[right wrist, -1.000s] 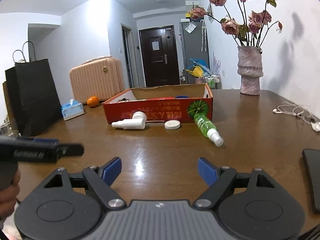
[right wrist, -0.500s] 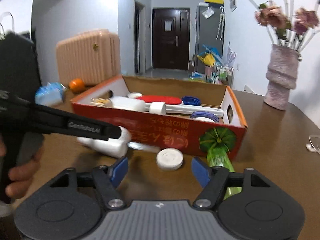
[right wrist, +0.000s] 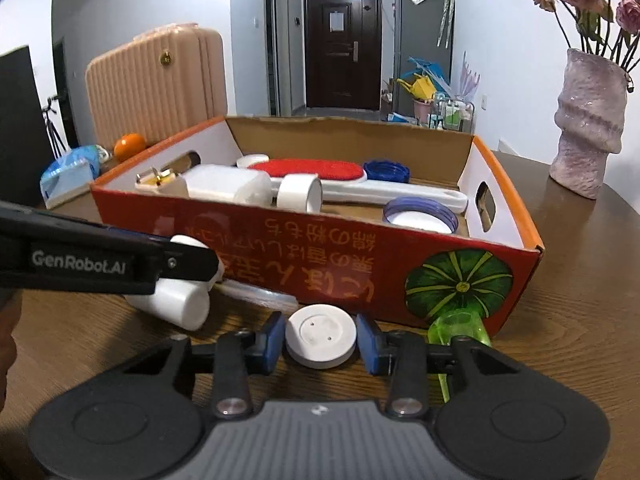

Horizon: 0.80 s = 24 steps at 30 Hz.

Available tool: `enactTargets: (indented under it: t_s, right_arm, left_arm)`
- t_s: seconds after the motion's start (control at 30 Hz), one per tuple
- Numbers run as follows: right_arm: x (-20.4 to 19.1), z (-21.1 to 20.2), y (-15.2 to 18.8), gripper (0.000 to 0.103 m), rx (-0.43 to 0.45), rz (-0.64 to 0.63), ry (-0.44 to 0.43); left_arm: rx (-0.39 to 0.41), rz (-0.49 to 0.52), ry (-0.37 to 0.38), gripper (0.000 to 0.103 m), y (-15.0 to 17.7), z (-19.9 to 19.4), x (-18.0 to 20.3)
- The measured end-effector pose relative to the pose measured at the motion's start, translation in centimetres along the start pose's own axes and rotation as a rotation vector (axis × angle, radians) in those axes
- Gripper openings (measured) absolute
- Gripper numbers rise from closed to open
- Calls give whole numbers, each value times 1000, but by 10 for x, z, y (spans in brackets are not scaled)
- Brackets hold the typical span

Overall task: Organize rigid objects
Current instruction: 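Grasp the white pipe fitting with the left tool while the right tool grasps the white round cap, then carry the fitting and round cap into the box and release both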

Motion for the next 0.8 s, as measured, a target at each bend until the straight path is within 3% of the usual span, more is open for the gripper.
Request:
enactTargets:
  t_s: [0.13, 0.33, 0.53, 0.8]
  right_arm:
    - [-2, -16, -3, 38, 42, 6, -1]
    - [-15, -87, -4, 38, 144, 16, -18]
    - [-27, -158, 20, 38, 198, 42, -30]
    - [-37, -215, 47, 38, 231, 50, -20]
  left_arm:
    - [87, 42, 10, 39, -6, -47, 9]
    - [183, 40, 15, 39, 5, -120, 15]
    - [193, -3, 53, 39, 42, -174, 17]
    - [218, -17, 46, 39, 69, -215, 17]
Point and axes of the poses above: each gripper's, at about its wrist camera, not at the fingertips, and z roughly the way its jaws point, x to its right, y to its underside, the point moved 9 cm from there along z, roughly the way its jaws point, and after that the axes turned 1 degree about x, right-handed, at the moved point
